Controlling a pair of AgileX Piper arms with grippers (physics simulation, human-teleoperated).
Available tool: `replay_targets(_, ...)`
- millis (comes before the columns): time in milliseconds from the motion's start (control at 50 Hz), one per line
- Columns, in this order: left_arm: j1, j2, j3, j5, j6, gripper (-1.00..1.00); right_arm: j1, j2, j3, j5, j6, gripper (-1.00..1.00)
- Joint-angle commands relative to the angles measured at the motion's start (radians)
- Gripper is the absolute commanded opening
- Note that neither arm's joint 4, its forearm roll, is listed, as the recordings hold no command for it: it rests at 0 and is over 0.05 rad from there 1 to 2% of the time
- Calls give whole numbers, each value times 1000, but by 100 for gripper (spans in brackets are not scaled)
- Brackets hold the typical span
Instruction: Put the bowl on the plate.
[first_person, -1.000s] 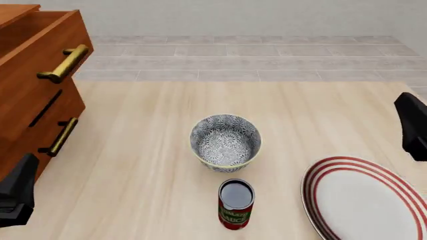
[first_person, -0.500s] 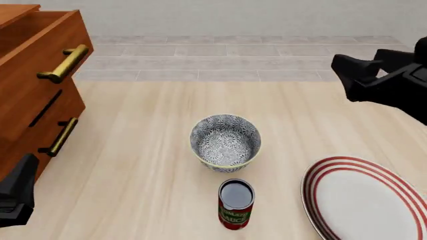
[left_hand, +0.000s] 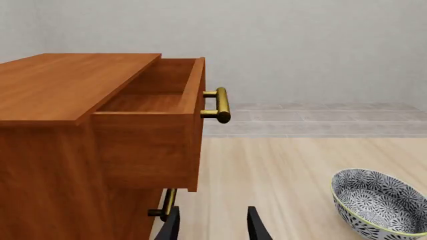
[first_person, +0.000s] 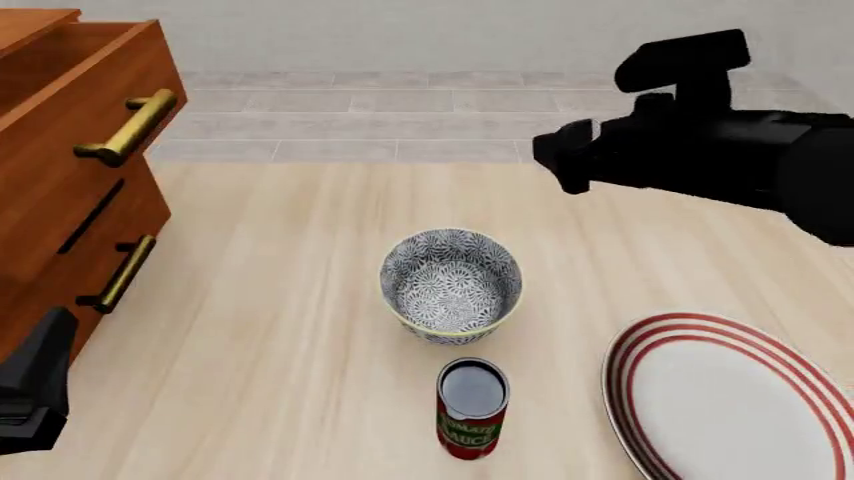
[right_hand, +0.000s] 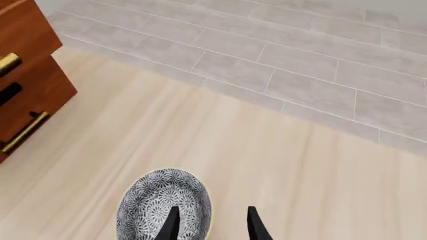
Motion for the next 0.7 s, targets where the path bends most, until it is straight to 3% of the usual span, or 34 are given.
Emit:
replay_targets(20,0,0,0,0,0,100,54,153,-132,103,19,100)
replay_targets(100,0,0,0,0,0,100,64,199,-159,133,57,100)
replay_targets(140,0,0,0,0,0,100,66,217,-166,139,33,100)
replay_targets(200,0,0,0,0,0,100,61,256,-185,153,39,100)
replay_targets(260,0,0,0,0,0,100,56,298,-204,176,0,100)
replay_targets(280,0,0,0,0,0,100,44,309,-210,177,20,100)
replay_targets(540,0,0,0,0,0,100,36,431,-259,197,-11,100)
replay_targets(700,0,0,0,0,0,100,46,486,-260,195,5,100)
